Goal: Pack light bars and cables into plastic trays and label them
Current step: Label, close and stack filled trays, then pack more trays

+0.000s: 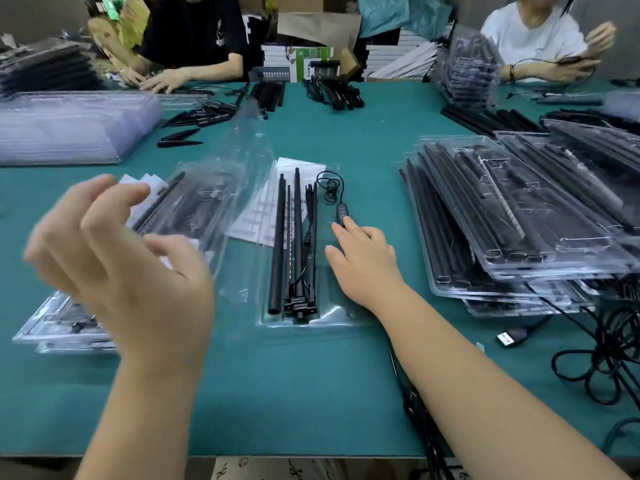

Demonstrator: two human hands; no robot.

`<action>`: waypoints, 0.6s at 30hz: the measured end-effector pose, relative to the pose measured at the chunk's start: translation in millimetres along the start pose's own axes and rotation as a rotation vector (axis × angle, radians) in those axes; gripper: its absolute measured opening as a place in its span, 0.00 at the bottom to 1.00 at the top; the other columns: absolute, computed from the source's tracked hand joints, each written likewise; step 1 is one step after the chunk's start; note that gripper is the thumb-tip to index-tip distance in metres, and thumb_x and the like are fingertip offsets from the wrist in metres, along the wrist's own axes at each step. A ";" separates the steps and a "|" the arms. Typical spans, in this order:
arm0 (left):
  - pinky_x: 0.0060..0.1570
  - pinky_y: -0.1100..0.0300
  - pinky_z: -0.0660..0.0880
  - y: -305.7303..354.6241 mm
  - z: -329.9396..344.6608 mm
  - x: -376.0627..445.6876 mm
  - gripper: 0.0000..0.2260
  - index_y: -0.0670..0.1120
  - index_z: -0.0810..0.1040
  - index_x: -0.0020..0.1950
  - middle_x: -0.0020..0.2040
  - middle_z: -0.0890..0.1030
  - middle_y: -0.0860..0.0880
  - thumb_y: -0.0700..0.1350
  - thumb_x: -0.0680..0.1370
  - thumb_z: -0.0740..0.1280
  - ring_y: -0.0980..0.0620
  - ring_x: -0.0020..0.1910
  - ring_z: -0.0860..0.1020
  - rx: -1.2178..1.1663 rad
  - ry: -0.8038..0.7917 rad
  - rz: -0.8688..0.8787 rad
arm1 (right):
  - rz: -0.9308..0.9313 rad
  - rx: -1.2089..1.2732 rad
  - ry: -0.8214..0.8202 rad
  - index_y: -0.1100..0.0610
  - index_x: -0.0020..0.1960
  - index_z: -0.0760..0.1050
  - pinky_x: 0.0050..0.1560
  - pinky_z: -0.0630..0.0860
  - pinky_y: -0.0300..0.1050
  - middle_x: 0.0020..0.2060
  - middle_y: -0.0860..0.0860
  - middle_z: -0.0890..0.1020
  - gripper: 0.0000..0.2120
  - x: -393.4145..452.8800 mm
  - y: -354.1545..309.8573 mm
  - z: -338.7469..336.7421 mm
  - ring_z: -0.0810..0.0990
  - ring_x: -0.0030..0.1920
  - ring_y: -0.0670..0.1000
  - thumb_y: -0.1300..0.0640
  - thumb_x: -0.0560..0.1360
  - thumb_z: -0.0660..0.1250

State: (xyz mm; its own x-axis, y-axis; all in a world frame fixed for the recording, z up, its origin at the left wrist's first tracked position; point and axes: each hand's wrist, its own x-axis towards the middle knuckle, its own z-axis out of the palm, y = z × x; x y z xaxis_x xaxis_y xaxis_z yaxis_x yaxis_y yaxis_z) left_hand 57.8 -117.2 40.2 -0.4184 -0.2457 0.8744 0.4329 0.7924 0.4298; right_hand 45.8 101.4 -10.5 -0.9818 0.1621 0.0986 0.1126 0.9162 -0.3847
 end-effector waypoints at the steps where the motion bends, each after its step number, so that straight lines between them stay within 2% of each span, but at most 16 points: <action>1: 0.65 0.45 0.67 -11.8 -6.5 9.1 0.19 0.45 0.71 0.62 0.62 0.70 0.55 0.43 0.74 0.53 0.51 0.63 0.70 0.121 -0.132 -0.056 | 0.005 0.071 0.024 0.52 0.75 0.57 0.67 0.57 0.55 0.76 0.47 0.56 0.23 -0.7 0.6 -2.6 0.56 0.72 0.53 0.49 0.81 0.50; 2: 0.66 0.40 0.65 -19.0 -12.4 17.6 0.20 0.48 0.71 0.63 0.64 0.71 0.53 0.44 0.72 0.55 0.47 0.65 0.70 0.225 -0.287 -0.083 | 0.008 0.125 0.044 0.53 0.75 0.57 0.67 0.58 0.55 0.75 0.48 0.58 0.23 -0.7 1.3 -5.1 0.57 0.72 0.54 0.51 0.81 0.51; 3: 0.65 0.36 0.64 -21.4 -16.4 24.8 0.21 0.49 0.72 0.63 0.67 0.70 0.47 0.41 0.70 0.60 0.40 0.67 0.68 0.318 -0.447 -0.058 | 0.011 0.170 0.053 0.54 0.75 0.58 0.68 0.57 0.55 0.75 0.48 0.59 0.23 -0.8 1.8 -6.7 0.57 0.72 0.54 0.52 0.81 0.52; 5: 0.61 0.32 0.65 -19.9 -12.6 33.6 0.25 0.44 0.77 0.61 0.66 0.71 0.37 0.33 0.64 0.67 0.31 0.63 0.68 0.450 -0.801 0.149 | 0.031 0.334 0.071 0.55 0.74 0.61 0.69 0.57 0.51 0.73 0.48 0.63 0.23 -0.4 2.3 -9.2 0.59 0.72 0.53 0.53 0.80 0.54; 7: 0.64 0.41 0.65 -11.1 -2.7 40.4 0.27 0.45 0.75 0.65 0.68 0.71 0.41 0.30 0.68 0.64 0.38 0.64 0.69 0.475 -1.119 0.281 | 0.079 0.539 0.129 0.54 0.73 0.64 0.71 0.58 0.47 0.71 0.48 0.67 0.22 -1.3 1.1 -15.0 0.61 0.71 0.51 0.54 0.80 0.57; 9: 0.65 0.51 0.67 -7.4 9.6 44.9 0.28 0.54 0.68 0.71 0.72 0.67 0.51 0.32 0.74 0.59 0.46 0.67 0.68 0.466 -1.269 0.231 | 0.121 0.588 0.160 0.53 0.72 0.65 0.70 0.60 0.47 0.70 0.49 0.67 0.21 -4.6 1.5 -21.8 0.63 0.70 0.51 0.54 0.79 0.57; 10: 0.64 0.52 0.68 -4.6 18.0 46.3 0.28 0.57 0.66 0.71 0.73 0.67 0.52 0.33 0.75 0.57 0.47 0.67 0.69 0.508 -1.337 0.147 | 0.146 0.566 0.137 0.53 0.72 0.64 0.67 0.63 0.47 0.70 0.50 0.67 0.22 -6.5 2.1 -24.9 0.65 0.68 0.51 0.55 0.79 0.57; 12: 0.63 0.48 0.70 4.7 36.3 46.4 0.25 0.57 0.64 0.72 0.71 0.69 0.48 0.39 0.77 0.55 0.43 0.67 0.69 0.565 -1.383 -0.007 | 0.231 0.480 0.010 0.53 0.73 0.61 0.54 0.67 0.45 0.70 0.53 0.64 0.23 -11.1 1.0 -32.0 0.70 0.60 0.52 0.55 0.78 0.55; 14: 0.64 0.44 0.67 18.0 57.5 44.8 0.20 0.52 0.65 0.70 0.70 0.70 0.44 0.48 0.78 0.58 0.39 0.67 0.67 0.688 -1.307 -0.062 | 0.280 0.338 -0.104 0.57 0.68 0.65 0.44 0.67 0.45 0.63 0.55 0.69 0.19 -16.7 -2.0 -38.1 0.72 0.48 0.54 0.56 0.77 0.53; 15: 0.66 0.41 0.64 24.4 67.1 41.7 0.21 0.50 0.64 0.70 0.70 0.69 0.42 0.52 0.78 0.59 0.38 0.68 0.66 0.762 -1.267 -0.042 | 0.276 0.247 -0.125 0.59 0.59 0.68 0.40 0.67 0.45 0.54 0.55 0.73 0.13 -19.2 -2.7 -40.4 0.72 0.44 0.55 0.57 0.77 0.53; 16: 0.67 0.36 0.58 30.2 75.8 36.3 0.23 0.49 0.64 0.71 0.71 0.67 0.41 0.54 0.77 0.61 0.36 0.69 0.63 0.798 -1.231 0.033 | 0.279 0.149 -0.143 0.59 0.49 0.67 0.36 0.66 0.45 0.45 0.53 0.73 0.07 -21.4 -3.6 -43.4 0.71 0.41 0.55 0.58 0.76 0.53; 18: 0.68 0.30 0.47 37.2 88.6 19.2 0.26 0.52 0.62 0.73 0.74 0.61 0.43 0.51 0.76 0.64 0.39 0.74 0.56 0.675 -1.201 0.247 | 0.272 0.002 -0.199 0.57 0.38 0.62 0.30 0.62 0.43 0.36 0.51 0.70 0.08 -25.9 -5.8 -49.6 0.70 0.39 0.55 0.60 0.76 0.53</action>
State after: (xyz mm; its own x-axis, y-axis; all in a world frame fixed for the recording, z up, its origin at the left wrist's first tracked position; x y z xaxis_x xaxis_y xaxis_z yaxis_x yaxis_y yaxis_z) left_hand -4.8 -43.0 53.0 -0.9568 0.2883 0.0389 0.2756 0.9412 -0.1955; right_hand 78.2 110.0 34.6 -0.9264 0.3257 -0.1887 0.3745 0.8483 -0.3743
